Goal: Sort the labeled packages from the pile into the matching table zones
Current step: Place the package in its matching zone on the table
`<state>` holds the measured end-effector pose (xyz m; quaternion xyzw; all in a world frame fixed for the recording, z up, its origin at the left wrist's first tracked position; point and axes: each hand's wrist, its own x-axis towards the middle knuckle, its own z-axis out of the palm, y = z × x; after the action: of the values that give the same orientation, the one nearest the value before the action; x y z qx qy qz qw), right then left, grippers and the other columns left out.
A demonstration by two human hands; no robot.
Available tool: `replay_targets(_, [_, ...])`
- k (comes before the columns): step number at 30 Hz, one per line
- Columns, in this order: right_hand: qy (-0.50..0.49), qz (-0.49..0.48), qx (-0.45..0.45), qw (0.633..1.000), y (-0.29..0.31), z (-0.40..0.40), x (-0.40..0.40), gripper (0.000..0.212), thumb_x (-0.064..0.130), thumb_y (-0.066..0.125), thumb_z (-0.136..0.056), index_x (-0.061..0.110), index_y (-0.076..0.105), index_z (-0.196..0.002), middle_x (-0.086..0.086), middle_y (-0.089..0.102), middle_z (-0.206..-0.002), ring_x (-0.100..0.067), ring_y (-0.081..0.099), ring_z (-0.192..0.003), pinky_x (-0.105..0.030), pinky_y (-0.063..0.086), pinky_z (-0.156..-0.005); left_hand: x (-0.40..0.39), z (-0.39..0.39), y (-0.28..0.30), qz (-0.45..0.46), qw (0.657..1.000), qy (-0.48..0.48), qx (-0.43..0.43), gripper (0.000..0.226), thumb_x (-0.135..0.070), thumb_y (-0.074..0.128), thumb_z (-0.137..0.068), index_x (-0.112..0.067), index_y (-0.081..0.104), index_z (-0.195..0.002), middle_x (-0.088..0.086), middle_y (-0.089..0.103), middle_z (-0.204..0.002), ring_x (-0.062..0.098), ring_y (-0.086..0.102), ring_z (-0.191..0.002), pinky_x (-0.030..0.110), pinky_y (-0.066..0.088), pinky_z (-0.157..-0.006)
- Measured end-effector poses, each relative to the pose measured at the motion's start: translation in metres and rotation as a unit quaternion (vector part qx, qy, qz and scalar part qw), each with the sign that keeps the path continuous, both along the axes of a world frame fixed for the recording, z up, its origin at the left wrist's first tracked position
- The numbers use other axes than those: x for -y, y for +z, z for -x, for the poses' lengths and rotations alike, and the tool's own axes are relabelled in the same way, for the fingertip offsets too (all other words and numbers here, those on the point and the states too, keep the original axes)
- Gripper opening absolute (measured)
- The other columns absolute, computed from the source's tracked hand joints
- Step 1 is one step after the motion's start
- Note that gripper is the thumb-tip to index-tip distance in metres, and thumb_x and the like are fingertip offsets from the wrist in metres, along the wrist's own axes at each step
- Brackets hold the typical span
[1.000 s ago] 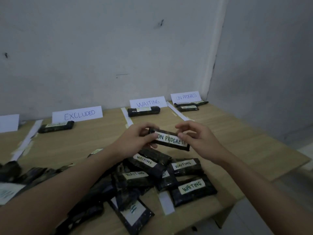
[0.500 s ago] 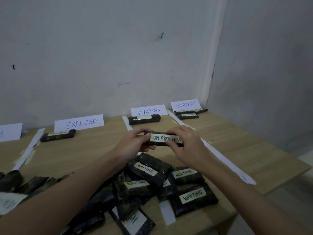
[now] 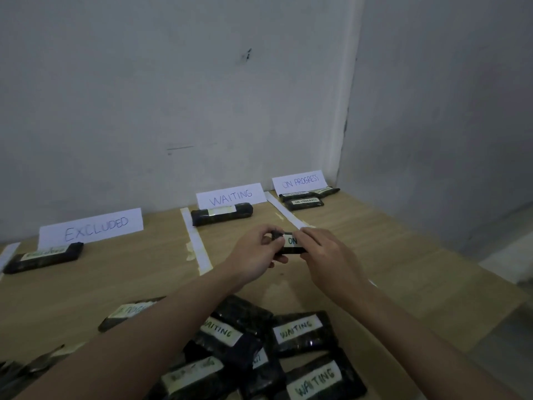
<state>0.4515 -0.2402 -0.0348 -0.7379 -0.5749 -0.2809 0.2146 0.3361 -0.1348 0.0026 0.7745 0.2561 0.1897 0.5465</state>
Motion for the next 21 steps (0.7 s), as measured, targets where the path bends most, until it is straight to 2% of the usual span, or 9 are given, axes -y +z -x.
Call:
replay_targets(5, [-0.054, 0.03, -0.016, 0.998, -0.01, -0.075, -0.019, 0.05, -0.009, 0.079, -0.052, 0.006, 0.065, -0.098, -0.011, 0.068, -0.093, -0.03, 0.066, -0.081, -0.034, 0.054, -0.051, -0.02, -0.057, -0.01, -0.17, 0.982, -0.05, -0.069, 0.048, -0.025, 0.05, -0.093, -0.017, 0.032, -0.138, 0.003, 0.058, -0.121, 0.016, 0.059, -0.099, 0.027, 0.046, -0.083])
replay_targets(9, [-0.086, 0.057, -0.021, 0.994, -0.019, -0.14, -0.043, 0.052, -0.012, 0.076, -0.049, 0.005, 0.066, -0.097, -0.013, 0.068, -0.094, -0.031, 0.066, -0.08, -0.033, 0.053, -0.053, -0.043, -0.103, -0.03, -0.318, 0.932, -0.109, -0.133, 0.057, -0.034, 0.042, -0.095, -0.017, 0.021, -0.145, 0.005, 0.04, -0.144, 0.019, 0.04, -0.129, 0.032, 0.034, -0.105])
replay_targets(11, [-0.092, 0.074, -0.04, 0.992, -0.024, -0.173, -0.057, 0.048, -0.012, 0.073, -0.057, 0.004, 0.065, -0.102, -0.015, 0.067, -0.1, -0.033, 0.065, -0.087, -0.036, 0.053, -0.06, -0.052, -0.123, -0.042, -0.39, 0.898, -0.13, -0.156, 0.055, -0.035, 0.035, -0.097, -0.016, 0.018, -0.146, 0.004, 0.03, -0.151, 0.019, 0.029, -0.137, 0.033, 0.025, -0.111])
replay_targets(13, [-0.104, 0.077, -0.068, 0.989, -0.027, -0.205, -0.071, 0.046, -0.01, 0.064, -0.069, 0.006, 0.061, -0.112, -0.015, 0.062, -0.114, -0.034, 0.06, -0.101, -0.038, 0.05, -0.074, -0.061, -0.14, -0.059, -0.443, 0.87, -0.14, -0.166, 0.054, -0.038, 0.029, -0.098, -0.018, 0.016, -0.146, 0.0, 0.021, -0.154, 0.014, 0.019, -0.141, 0.03, 0.014, -0.113])
replay_targets(15, [-0.124, 0.076, -0.078, 0.986, -0.03, -0.233, -0.081, 0.048, -0.006, 0.055, -0.078, 0.01, 0.054, -0.123, -0.01, 0.054, -0.127, -0.03, 0.052, -0.113, -0.036, 0.044, -0.083, -0.07, -0.152, -0.076, -0.464, 0.857, -0.147, -0.169, 0.054, -0.041, 0.026, -0.098, -0.022, 0.013, -0.147, -0.006, 0.013, -0.156, 0.008, 0.008, -0.143, 0.028, 0.006, -0.114])
replay_targets(18, [-0.146, 0.132, -0.104, 0.975, -0.033, -0.271, -0.092, 0.053, -0.001, 0.053, -0.081, 0.014, 0.045, -0.132, -0.006, 0.042, -0.14, -0.025, 0.041, -0.126, -0.034, 0.037, -0.094, -0.08, -0.162, -0.094, -0.469, 0.852, -0.162, -0.164, 0.057, -0.048, 0.021, -0.095, -0.027, 0.01, -0.147, -0.012, 0.007, -0.157, 0.003, 0.0, -0.142, 0.021, -0.002, -0.112])
replay_targets(21, [-0.14, 0.138, -0.143, 0.97, -0.039, -0.299, -0.106, 0.055, -0.002, 0.052, -0.079, 0.012, 0.046, -0.132, -0.008, 0.042, -0.14, -0.026, 0.04, -0.127, -0.038, 0.034, -0.101, -0.085, -0.166, -0.101, -0.448, 0.864, -0.169, -0.156, 0.065, -0.057, 0.013, -0.086, -0.033, 0.011, -0.146, -0.017, 0.007, -0.155, -0.002, 0.0, -0.14, 0.02, -0.004, -0.111])
